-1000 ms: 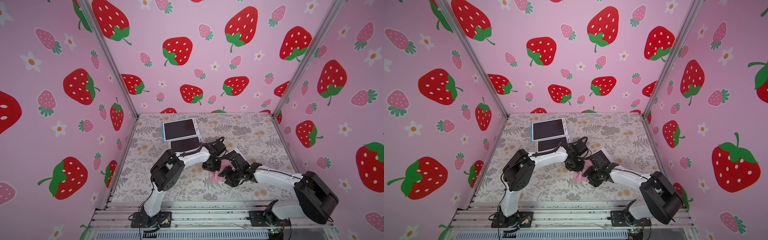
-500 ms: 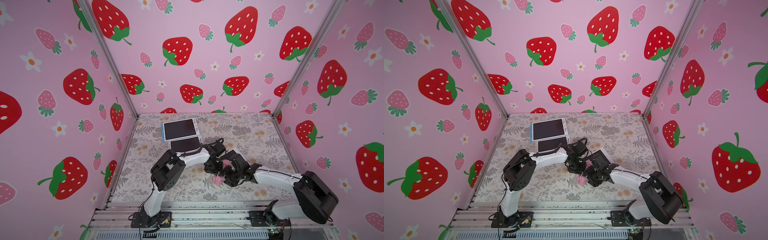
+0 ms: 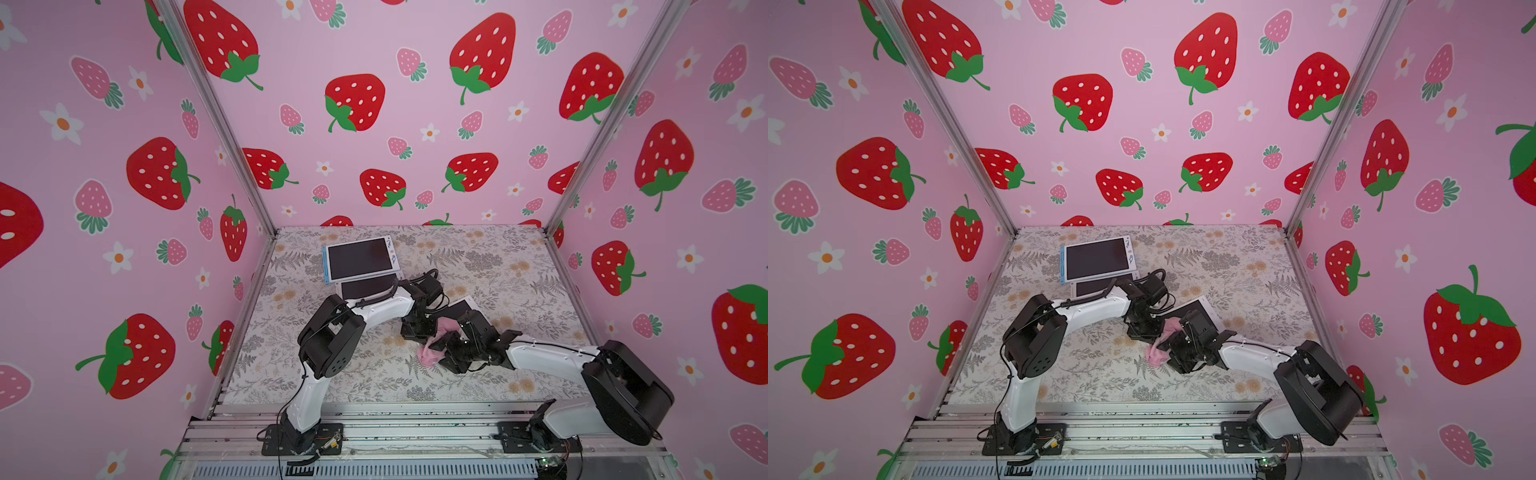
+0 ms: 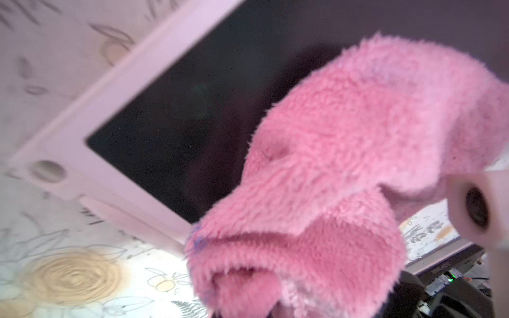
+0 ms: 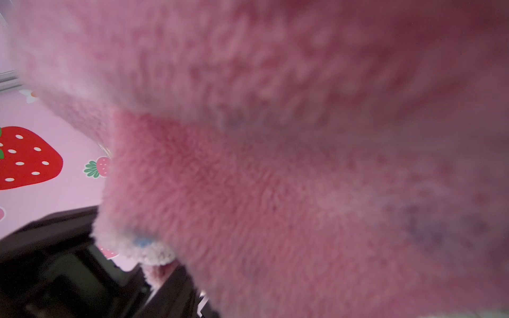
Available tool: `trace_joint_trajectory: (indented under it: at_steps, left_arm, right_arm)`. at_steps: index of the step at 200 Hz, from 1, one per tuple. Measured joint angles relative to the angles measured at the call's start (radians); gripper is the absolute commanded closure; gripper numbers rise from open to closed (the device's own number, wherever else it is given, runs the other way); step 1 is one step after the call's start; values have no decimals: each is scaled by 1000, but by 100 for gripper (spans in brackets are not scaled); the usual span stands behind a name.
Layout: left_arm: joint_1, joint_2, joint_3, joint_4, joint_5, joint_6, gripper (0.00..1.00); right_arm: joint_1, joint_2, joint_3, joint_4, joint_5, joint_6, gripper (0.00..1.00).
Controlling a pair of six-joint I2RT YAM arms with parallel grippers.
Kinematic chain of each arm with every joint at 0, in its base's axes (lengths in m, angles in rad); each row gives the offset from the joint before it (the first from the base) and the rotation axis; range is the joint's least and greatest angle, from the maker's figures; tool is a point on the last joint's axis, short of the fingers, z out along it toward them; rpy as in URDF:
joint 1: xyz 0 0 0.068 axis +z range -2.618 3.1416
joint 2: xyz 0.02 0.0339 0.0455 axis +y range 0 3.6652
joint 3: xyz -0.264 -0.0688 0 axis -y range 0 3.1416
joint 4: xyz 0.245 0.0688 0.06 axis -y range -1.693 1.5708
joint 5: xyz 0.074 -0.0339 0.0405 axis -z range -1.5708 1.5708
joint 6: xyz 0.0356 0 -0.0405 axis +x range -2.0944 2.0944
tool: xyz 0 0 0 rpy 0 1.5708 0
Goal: Wipe the drawing tablet
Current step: Wipe the dirt from the drawing tablet.
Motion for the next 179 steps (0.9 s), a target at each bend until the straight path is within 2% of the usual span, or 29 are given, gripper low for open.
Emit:
trace_joint_trajectory:
  at_steps: [77,128,179]
  left_arm:
    - [41,-2,10,-14,-43,90,100]
    - [56,-2,9,-3,-111,146,100]
    - [57,2,-18,37,-98,158,100]
  right_arm:
    - [0,17,4,30,-2,1,37]
    - [0,20,8,32,-5,0,34]
    - [0,31,19,34,-6,0,33]
